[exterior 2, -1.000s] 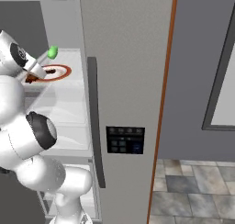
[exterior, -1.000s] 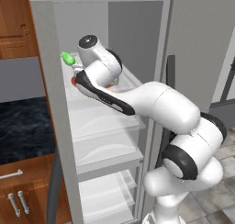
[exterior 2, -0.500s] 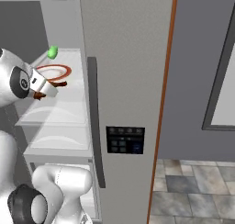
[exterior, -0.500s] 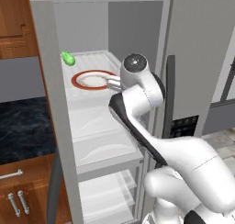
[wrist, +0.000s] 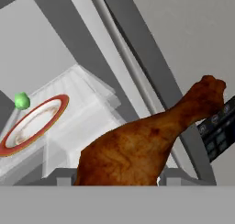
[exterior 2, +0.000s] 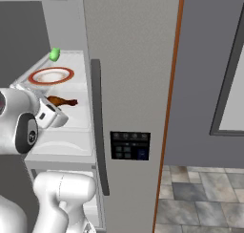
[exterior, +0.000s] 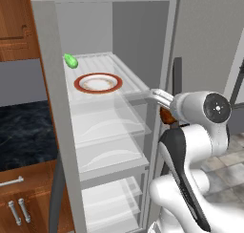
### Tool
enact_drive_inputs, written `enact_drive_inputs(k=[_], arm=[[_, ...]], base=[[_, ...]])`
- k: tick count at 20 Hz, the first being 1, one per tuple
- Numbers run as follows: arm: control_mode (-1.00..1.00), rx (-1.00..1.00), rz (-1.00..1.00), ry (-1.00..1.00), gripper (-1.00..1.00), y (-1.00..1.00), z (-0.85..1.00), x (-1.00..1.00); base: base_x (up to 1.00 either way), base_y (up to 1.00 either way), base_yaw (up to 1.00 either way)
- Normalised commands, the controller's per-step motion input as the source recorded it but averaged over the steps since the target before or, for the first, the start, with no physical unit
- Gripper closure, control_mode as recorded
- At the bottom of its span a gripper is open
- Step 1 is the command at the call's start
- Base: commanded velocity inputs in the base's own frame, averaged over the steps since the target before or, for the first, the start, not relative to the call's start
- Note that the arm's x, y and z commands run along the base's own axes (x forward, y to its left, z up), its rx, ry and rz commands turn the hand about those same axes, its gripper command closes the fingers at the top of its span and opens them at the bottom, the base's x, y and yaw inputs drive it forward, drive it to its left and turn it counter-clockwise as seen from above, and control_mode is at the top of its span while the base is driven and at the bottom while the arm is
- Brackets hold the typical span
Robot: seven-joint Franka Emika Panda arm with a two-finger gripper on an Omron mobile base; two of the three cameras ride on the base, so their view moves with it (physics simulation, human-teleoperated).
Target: Retrieve the chicken drumstick from the fridge and place it on the saucepan with marinade on the stove.
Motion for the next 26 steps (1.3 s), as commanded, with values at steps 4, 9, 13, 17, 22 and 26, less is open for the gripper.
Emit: enact_drive_inputs(k=[4, 9, 13, 17, 22, 26], arm=[[-1.0, 0.15, 0.0, -0.24, 1.0, -0.23, 0.16, -0.33], [-1.0, 0.0, 0.0, 0.0, 1.0, 0.0, 0.0, -0.05], [1.0, 0.0, 0.08, 0.02, 1.0, -0.02, -0.21, -0.64], [1.0, 0.0, 0.0, 0.0, 1.0, 0.0, 0.0, 0.0], [1.0, 0.0, 0.0, 0.0, 1.0, 0.0, 0.0, 0.0], [1.0, 0.0, 0.0, 0.0, 1.0, 0.0, 0.0, 0.0]], base=[[0.0, 0.0, 0.0], [0.0, 0.0, 0.0], [-0.25, -0.05, 0.06], [-1.0, -0.51, 0.29], [-1.0, -0.52, 0.35], [-1.0, -0.37, 0.45]])
